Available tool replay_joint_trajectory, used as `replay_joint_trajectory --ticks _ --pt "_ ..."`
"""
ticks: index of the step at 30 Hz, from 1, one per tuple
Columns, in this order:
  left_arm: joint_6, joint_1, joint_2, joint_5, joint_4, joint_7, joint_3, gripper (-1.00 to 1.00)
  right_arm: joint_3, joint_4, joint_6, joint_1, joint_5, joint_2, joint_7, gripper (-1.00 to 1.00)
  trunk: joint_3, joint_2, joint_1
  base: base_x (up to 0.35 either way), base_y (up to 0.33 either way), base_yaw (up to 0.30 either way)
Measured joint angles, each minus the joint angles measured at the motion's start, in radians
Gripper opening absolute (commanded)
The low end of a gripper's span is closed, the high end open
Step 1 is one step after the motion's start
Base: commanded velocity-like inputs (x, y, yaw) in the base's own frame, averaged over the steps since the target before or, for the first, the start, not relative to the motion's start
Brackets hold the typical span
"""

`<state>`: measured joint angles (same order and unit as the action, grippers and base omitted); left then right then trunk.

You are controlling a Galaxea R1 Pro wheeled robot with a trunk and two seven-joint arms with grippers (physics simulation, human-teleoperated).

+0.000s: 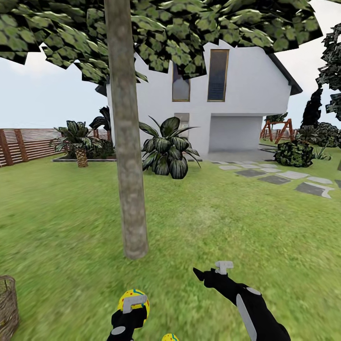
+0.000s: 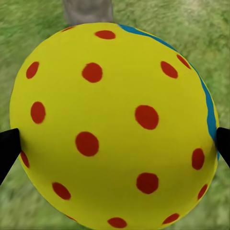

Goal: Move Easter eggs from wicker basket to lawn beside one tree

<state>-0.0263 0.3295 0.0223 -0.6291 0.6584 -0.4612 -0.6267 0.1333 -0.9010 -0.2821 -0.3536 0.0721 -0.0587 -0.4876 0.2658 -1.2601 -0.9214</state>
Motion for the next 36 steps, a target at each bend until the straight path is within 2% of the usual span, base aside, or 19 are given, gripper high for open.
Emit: replay_joint_trajectory --ticks 36 --pt "-0.004 0.002 0.0 -0.003 -0.001 0.001 0.0 -1.0 -0.001 0.002 0.0 0.0 0.0 -0.003 0.0 1.0 0.113 -0.252 -0.138 0.0 0.0 0.0"
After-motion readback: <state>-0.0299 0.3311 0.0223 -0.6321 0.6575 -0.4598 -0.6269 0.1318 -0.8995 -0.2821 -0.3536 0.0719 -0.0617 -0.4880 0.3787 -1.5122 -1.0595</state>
